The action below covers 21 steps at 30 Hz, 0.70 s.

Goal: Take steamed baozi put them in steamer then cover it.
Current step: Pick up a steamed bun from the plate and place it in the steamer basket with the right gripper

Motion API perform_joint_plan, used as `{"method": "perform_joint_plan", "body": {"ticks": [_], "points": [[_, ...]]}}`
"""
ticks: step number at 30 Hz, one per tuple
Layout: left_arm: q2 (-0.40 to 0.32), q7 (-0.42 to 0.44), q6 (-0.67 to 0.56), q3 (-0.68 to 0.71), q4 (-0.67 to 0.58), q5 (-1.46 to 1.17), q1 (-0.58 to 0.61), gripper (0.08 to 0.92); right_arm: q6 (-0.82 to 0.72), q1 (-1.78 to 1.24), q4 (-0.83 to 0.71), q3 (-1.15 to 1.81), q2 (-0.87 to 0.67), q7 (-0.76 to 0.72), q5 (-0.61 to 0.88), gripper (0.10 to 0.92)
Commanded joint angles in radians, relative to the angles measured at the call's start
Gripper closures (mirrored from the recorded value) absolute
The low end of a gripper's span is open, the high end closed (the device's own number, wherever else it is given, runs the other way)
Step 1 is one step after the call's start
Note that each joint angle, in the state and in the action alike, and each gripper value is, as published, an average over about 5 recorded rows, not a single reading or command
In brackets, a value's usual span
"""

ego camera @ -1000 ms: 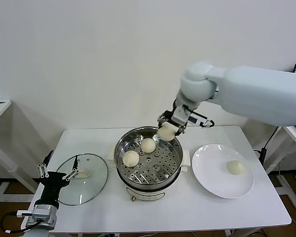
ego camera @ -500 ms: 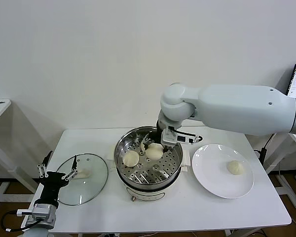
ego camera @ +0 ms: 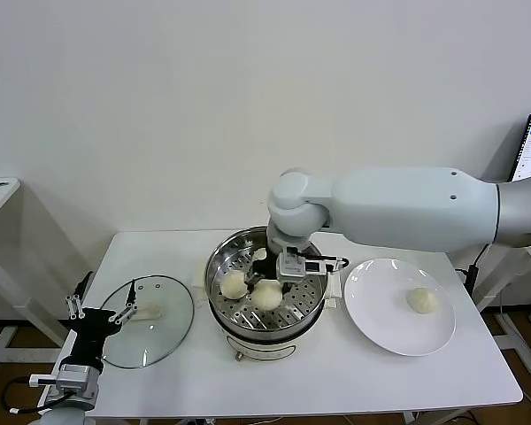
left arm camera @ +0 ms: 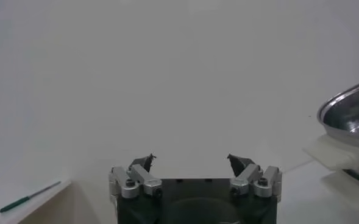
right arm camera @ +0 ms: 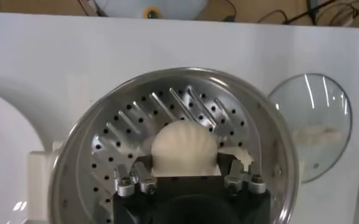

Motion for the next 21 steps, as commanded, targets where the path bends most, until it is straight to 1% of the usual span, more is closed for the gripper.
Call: {"method": "perform_joint_plan", "body": {"ticks": [1,9,21], "points": [[0.001,0.002,0.000,-0.003,0.003,-0.003,0.000,0.177,0.011,-0.021,-0.011,-0.004,0.055,-0.008,0.001,0.313],[0.003,0.004,-0.002,-0.011,0.002,-0.010,0.002,0.177,0.007,-0.032,-0.037,-0.007,0.095,-0.037,-0.002,0.313],[0.003,0.004,-0.001,-0.011,-0.002,-0.013,0.003,0.177,0.003,-0.076,-0.071,-0.002,0.104,-0.051,-0.030,0.313]]}}
